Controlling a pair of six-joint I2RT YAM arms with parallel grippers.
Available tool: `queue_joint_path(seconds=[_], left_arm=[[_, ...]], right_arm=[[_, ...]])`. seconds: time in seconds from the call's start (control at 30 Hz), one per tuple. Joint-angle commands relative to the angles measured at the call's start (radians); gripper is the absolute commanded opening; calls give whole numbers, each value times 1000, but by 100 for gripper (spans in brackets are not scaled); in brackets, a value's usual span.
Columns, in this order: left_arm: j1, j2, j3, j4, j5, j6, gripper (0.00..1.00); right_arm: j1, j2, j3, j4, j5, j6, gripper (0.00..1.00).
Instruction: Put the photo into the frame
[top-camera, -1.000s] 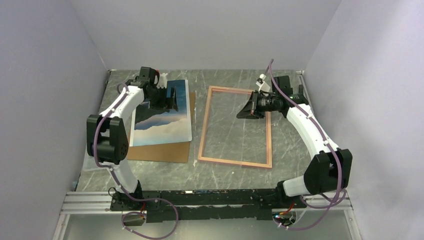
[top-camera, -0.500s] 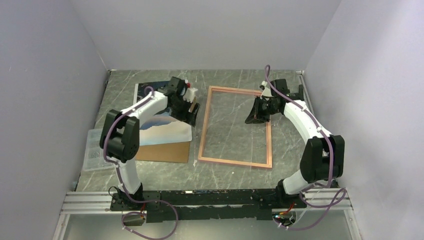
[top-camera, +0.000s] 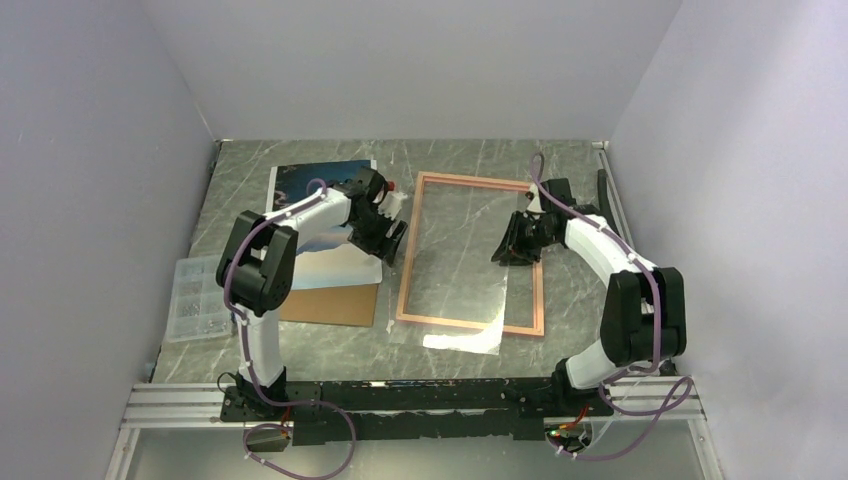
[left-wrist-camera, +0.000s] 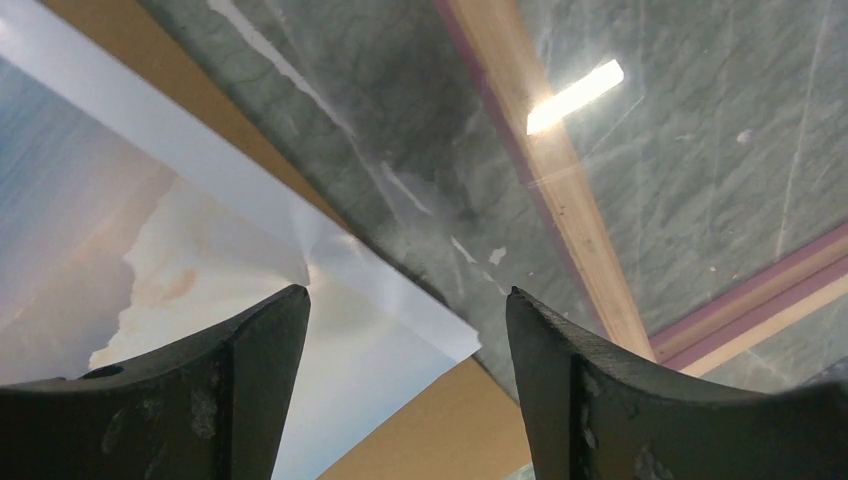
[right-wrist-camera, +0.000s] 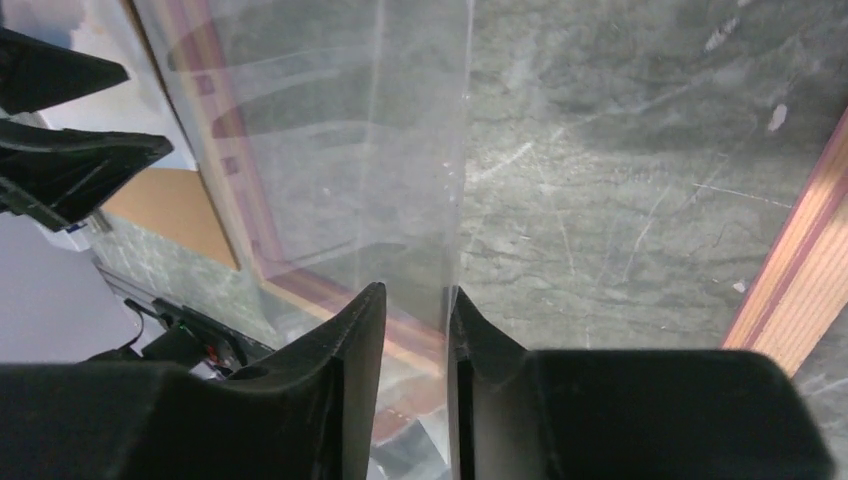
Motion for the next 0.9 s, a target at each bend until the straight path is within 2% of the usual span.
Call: queue_joint_path(seconds=[0.0,0.07,0.17,0.5,0.87], left_arm=[[-27,20,12,12,-1,21,77],[-33,25,10,16,-2,21,77],[-37,33,8,18,-3,20,75],[-38,52,15,10,-9,20,72],[-38,55,11,8,-4,24,70]], right_arm=[[-14,-52,-84,120,-26,74,37],[-24,-66,-117,147,-38,88,44],[-52,-93,-164,191,-67,107,50],[-107,-109,-350,431,-244,223,52],[-140,-50,-452,610,-257,277,51]])
